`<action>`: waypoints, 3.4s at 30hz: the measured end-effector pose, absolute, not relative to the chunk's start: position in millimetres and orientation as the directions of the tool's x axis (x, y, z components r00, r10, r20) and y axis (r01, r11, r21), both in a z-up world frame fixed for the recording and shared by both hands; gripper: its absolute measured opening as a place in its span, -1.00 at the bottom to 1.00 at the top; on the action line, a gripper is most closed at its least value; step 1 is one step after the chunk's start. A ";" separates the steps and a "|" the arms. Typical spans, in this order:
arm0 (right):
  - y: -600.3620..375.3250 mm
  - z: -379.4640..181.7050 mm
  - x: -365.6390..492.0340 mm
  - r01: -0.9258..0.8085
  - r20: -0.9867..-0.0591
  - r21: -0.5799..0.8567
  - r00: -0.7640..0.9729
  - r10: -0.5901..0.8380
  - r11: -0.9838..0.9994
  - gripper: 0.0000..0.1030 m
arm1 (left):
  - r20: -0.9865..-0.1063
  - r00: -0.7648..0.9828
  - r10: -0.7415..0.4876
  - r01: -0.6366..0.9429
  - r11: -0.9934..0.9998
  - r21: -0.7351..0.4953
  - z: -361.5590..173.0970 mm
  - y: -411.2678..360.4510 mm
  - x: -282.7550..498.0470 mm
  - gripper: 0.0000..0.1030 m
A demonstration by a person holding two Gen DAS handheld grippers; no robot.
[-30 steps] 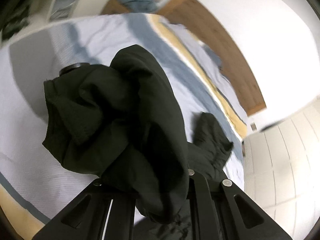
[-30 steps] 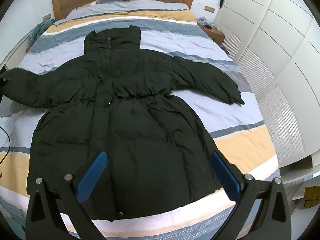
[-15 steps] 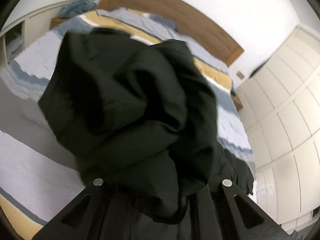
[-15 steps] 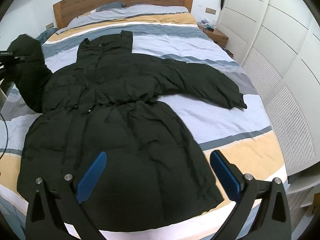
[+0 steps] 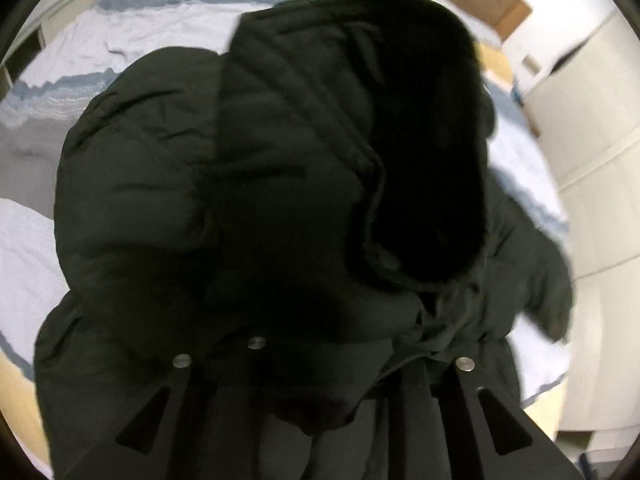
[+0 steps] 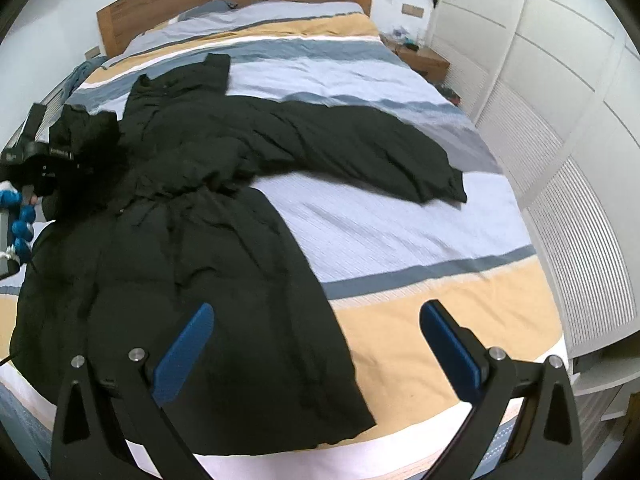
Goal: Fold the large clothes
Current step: 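Lift the sleeve with the left tool and fold it across the coat body, then open the left tool to release the sleeve and withdraw it, then reach the right tool to the other sleeve cuff and grasp it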
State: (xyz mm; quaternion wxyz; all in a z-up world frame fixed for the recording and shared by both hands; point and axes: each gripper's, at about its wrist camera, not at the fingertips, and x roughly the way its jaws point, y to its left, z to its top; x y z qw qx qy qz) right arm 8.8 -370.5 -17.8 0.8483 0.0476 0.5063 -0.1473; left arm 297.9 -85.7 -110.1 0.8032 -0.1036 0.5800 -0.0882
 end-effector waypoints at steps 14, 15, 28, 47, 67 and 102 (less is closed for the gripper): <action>-334.3 -49.0 84.1 0.112 -0.871 0.025 0.490 -0.034 0.993 1.00 | -0.893 0.294 -0.342 0.115 0.940 -0.322 -69.0 -56.0 257.5 0.20; -326.9 -50.4 91.8 0.092 -0.869 0.025 0.493 -0.024 0.995 1.00 | -0.890 0.313 -0.331 0.094 0.944 -0.318 -68.5 -41.4 265.8 0.20; -180.5 -73.6 256.6 -0.122 -0.829 0.094 0.541 0.146 0.988 1.00 | -0.907 0.389 -0.164 0.024 0.986 -0.168 -94.2 22.5 374.6 0.22; -169.5 -158.0 304.4 -0.100 -0.916 0.100 0.378 0.131 0.990 1.00 | -0.896 0.422 -0.135 0.035 0.991 -0.133 -129.7 6.1 349.7 0.57; -269.2 -146.0 212.3 0.030 -0.933 0.131 0.343 0.113 0.991 1.00 | -0.927 0.374 -0.011 -0.014 1.000 -0.018 -121.0 -45.1 266.3 0.60; -682.4 -218.4 140.4 0.701 -0.724 0.690 0.674 0.147 0.183 0.46 | -0.927 0.333 0.174 -0.104 0.984 0.147 -55.8 -59.9 193.2 0.68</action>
